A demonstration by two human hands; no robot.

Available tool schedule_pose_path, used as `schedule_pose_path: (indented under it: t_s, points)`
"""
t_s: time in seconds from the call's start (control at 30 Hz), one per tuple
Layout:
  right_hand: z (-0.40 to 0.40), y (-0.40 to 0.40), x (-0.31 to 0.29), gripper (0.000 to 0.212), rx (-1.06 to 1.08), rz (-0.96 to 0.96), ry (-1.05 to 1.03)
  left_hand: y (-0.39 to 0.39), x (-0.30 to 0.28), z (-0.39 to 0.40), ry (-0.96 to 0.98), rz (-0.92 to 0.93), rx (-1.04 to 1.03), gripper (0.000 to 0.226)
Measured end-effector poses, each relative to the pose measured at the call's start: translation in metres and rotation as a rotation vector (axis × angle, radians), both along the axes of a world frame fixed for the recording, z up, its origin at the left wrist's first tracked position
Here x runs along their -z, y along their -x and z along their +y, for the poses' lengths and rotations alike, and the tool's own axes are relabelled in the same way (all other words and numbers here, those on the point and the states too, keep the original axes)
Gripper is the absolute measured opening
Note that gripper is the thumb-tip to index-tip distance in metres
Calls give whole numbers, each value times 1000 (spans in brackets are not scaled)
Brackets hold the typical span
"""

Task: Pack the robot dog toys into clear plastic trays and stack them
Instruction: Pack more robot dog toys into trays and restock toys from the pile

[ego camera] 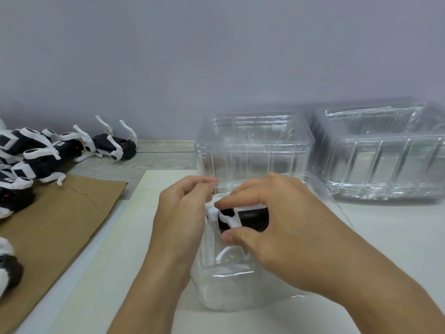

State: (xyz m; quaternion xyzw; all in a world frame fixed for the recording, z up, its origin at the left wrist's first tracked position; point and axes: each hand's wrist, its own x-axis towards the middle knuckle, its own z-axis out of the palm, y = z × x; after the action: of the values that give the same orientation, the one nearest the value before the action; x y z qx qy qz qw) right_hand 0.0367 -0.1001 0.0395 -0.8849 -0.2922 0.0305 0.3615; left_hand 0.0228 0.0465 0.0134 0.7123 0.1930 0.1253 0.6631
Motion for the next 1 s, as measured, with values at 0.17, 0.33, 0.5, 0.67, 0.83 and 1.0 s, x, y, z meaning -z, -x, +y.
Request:
schedule_pose_path:
  t_s: [0.17, 0.33, 0.5, 0.67, 0.83, 1.0]
  points:
    - [-3, 1, -1, 37, 2, 15, 33, 1, 1, 1, -13, -1, -4, 25]
    - [-16, -4, -6, 37, 42, -11, -12, 0, 2, 2, -5, 4, -10, 23]
    - [-48, -19, -8, 14, 220, -57, 69, -1, 7, 4, 0, 4, -22, 21]
    - [-57, -22, -11, 10, 311, -4, 127, 0, 6, 4, -89, 9, 3, 18]
    - [-56, -22, -10, 13, 346, 5, 142, 7, -10, -4, -763, -245, 96, 10]
    - [-54, -22, -12, 15, 361, -9, 163, 13, -15, -22, -1019, -173, 378, 37]
